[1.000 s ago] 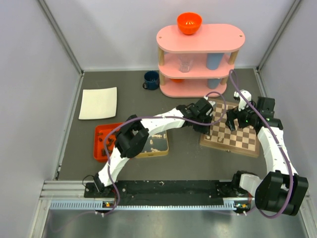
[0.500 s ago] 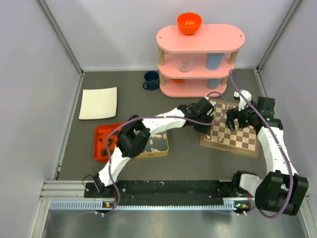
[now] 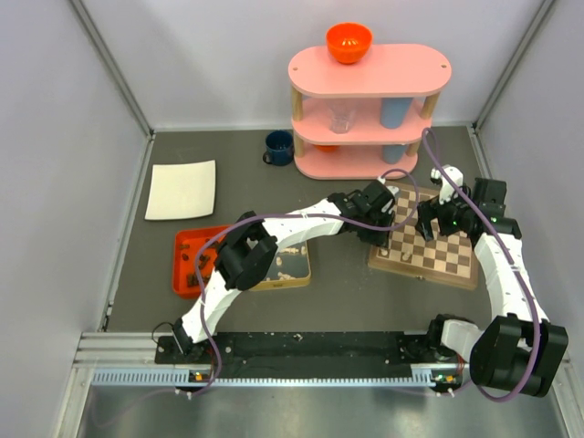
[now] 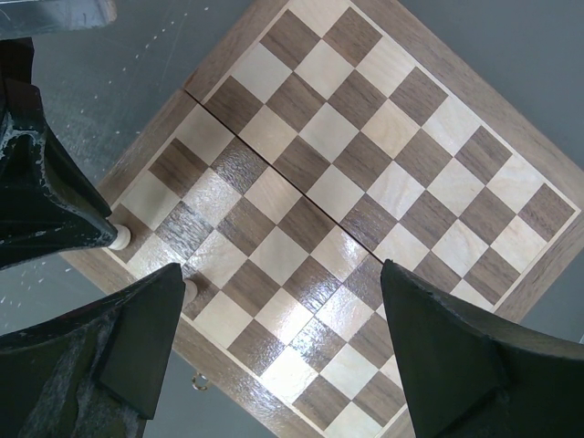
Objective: Set up the chess pieces on the board
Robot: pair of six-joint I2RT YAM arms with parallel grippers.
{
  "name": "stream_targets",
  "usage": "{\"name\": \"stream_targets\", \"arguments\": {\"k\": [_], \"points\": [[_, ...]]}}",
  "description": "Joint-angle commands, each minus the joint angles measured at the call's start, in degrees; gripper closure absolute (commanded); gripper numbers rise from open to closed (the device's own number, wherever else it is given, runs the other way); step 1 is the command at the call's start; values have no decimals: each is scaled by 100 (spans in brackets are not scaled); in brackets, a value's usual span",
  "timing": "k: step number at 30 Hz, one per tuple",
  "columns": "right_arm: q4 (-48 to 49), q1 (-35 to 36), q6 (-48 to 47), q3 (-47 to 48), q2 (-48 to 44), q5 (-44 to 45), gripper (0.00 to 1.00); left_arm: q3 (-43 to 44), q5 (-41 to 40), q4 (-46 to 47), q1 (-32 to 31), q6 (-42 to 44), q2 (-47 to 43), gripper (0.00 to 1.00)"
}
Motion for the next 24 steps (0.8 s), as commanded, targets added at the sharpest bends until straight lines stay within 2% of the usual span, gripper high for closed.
{"name": "stream_targets", "arguments": {"k": [1,19,24], "points": [[235,-38,63,0,-155,-25,12,225,-116,-27,-25,96,-27,74],[235,-38,63,-17,-163,-17,12,261,-73,-62,-60,140,-53,67],[235,-38,55,-9,-163,-8,12,304,-20,-62,-60,132,-71,67]]}}
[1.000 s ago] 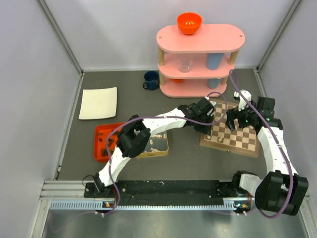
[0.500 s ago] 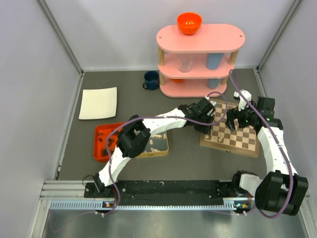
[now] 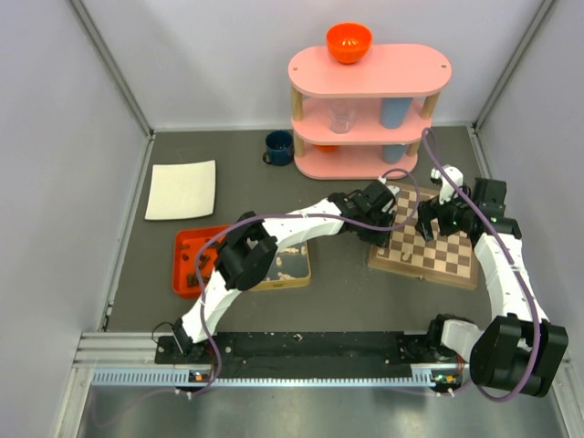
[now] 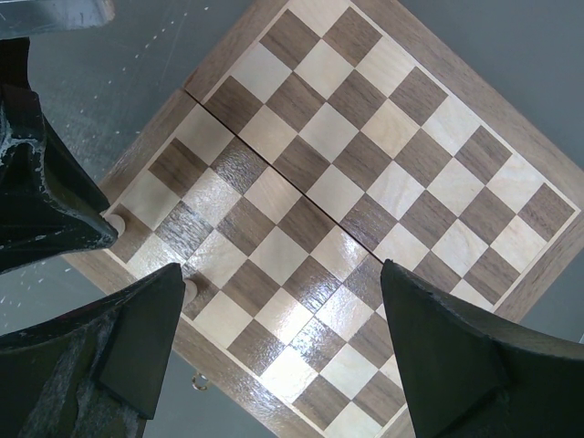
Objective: Set up the chess pieces on the board
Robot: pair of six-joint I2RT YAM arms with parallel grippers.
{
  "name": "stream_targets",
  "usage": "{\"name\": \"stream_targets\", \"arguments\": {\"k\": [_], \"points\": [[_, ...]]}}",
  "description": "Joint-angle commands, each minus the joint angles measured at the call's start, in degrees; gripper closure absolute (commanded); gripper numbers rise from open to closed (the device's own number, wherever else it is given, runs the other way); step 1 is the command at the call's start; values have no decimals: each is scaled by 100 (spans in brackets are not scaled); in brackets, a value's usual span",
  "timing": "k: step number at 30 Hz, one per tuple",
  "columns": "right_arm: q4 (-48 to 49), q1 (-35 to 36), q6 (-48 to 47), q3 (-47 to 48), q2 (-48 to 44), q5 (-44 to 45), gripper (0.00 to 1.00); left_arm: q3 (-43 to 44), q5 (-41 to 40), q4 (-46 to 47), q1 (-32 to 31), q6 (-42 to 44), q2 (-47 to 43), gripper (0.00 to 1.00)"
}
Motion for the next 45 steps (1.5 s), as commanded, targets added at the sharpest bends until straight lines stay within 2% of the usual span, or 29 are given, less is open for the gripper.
{"name": "stream_targets", "arguments": {"k": [1,28,35,38,43,45], "points": [[243,-38,55,-17,-163,-19,12,265,83,-14,-49,38,-71,67],[235,-38,46,-17,-172,-1,12,362,364,-23,-93,-15,79,68],[235,-38,46,-17,-172,-10,12,362,215,-40,-93,-15,70,68],[235,-38,46,-9,-163,-10,12,362,75,-67,-93,-24,35,65],[235,-38,54,-17,-164,-10,12,362,-119,-23,-67,29,-70,55],[235,-38,55,-9,-172,-10,12,371,-119,3,-58,46,-97,55]]}}
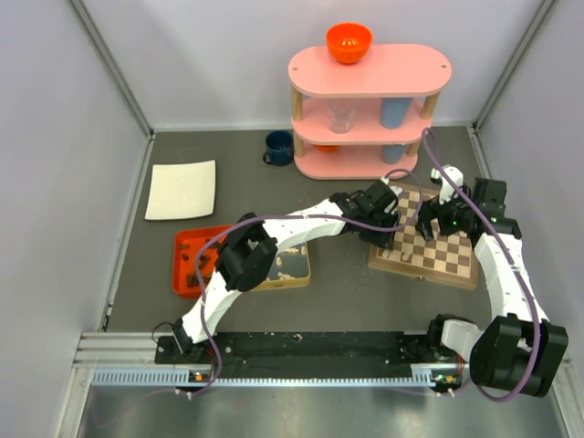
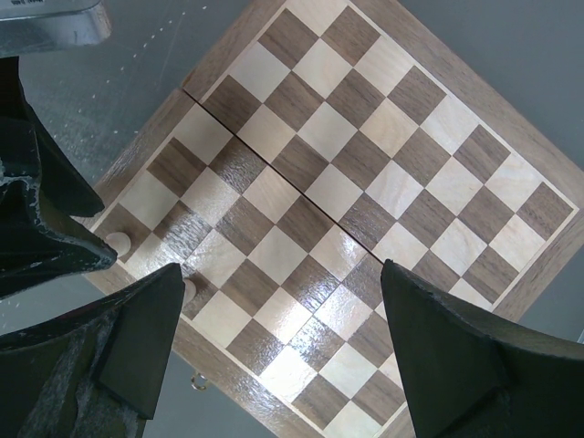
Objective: Set up the chess pieces on the board
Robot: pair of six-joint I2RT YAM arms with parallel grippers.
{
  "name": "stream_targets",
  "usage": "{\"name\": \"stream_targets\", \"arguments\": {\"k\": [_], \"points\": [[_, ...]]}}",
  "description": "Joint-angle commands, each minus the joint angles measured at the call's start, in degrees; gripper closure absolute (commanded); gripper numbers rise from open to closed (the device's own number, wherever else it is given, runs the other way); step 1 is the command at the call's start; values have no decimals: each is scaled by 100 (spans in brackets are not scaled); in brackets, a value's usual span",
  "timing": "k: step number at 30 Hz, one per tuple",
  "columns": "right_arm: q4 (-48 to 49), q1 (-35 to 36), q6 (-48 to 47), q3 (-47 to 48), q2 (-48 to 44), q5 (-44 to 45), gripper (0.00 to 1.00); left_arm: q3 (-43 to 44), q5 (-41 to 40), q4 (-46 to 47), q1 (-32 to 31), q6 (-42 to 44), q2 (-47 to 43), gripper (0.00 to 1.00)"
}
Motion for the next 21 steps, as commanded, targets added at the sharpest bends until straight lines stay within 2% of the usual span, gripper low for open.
{"name": "stream_targets", "arguments": {"k": [1,21], "points": [[243,-36,55,-17,-161,-30,12,235,-171,126,8,90,-134,54],[235,-36,46,-9,-161,-39,12,42,233,64,-1,539,-188,55]]}}
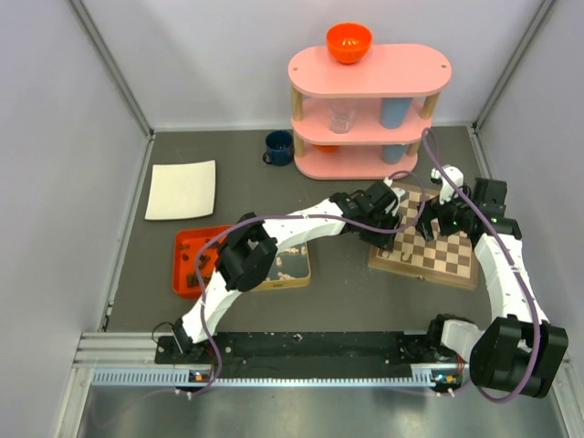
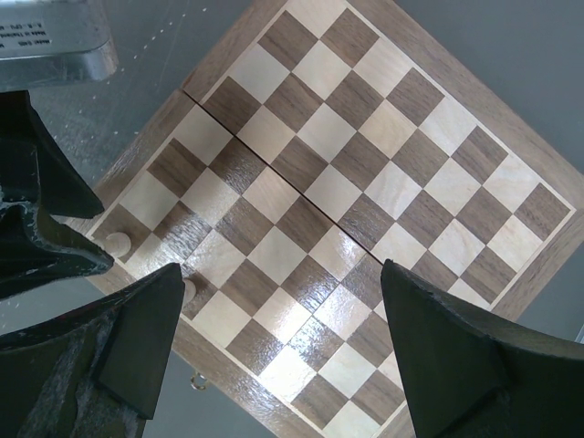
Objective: Set up the chess pieces on the board
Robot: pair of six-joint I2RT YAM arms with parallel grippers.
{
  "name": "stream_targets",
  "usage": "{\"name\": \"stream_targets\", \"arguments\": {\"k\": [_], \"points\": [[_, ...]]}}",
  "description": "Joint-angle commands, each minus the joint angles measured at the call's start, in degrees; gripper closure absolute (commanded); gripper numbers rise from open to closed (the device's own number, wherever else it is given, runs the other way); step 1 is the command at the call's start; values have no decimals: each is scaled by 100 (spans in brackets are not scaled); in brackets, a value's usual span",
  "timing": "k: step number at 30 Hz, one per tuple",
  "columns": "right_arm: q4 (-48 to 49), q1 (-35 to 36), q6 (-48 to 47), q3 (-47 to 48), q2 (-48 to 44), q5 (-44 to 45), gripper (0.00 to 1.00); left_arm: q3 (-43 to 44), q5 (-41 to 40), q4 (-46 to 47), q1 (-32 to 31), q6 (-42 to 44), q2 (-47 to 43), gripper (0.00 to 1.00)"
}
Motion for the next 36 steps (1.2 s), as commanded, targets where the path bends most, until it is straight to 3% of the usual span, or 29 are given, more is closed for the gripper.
{"name": "stream_targets", "arguments": {"k": [1,17,27,31,36], "points": [[235,-36,37,-17,-122,-39,12,37,82,34,-3,150,-187,55],[235,-36,46,-9,-131,-30,11,99,-288,-116,-3,158,-99,62],[235,-36,37,-26,-131,-30,12,-24,-23,174,6,202,-450,50],[243,-36,28,-17,-148,-30,12,-400,-138,429,50,176,-863,49],[235,-36,28,-26,-183,-91,12,-1050,-427,833,146,229,-1636,40]]}}
